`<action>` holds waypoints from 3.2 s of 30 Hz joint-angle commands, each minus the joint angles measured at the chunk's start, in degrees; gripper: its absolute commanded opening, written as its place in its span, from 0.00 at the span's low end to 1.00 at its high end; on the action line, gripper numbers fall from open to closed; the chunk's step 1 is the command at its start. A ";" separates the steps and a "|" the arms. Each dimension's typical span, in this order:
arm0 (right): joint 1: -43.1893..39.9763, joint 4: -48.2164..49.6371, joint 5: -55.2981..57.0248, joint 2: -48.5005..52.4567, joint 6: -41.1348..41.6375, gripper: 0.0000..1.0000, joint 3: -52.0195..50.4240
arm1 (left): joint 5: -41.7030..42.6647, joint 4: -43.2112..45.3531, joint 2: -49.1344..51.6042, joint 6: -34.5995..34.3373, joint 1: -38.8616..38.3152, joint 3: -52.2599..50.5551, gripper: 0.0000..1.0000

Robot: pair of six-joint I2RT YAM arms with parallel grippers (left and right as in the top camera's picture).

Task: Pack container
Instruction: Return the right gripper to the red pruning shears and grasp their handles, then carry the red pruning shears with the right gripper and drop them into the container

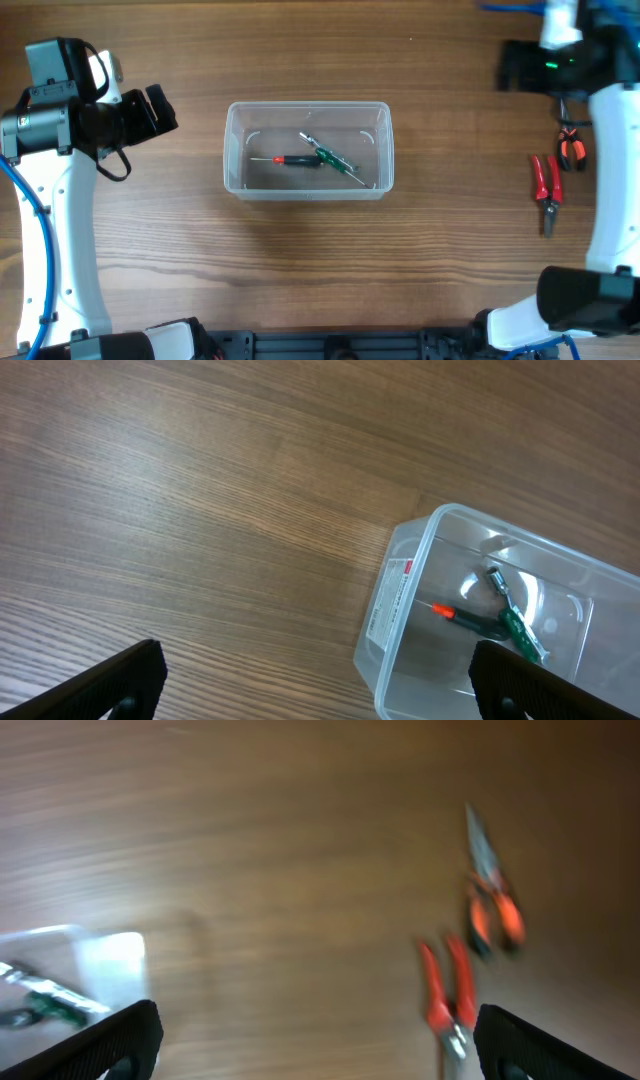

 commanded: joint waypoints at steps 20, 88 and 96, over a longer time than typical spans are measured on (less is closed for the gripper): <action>-16.37 29.31 -9.38 1.42 -21.84 0.97 -42.49 | 0.48 1.16 0.33 0.31 -0.13 0.11 1.00; -16.37 33.53 -4.79 13.64 -19.85 0.13 -43.34 | 1.14 0.28 0.33 0.28 -0.17 0.11 1.00; -15.87 33.33 -5.90 13.62 -16.90 0.04 -41.97 | 1.14 0.31 0.33 0.31 -0.17 0.11 1.00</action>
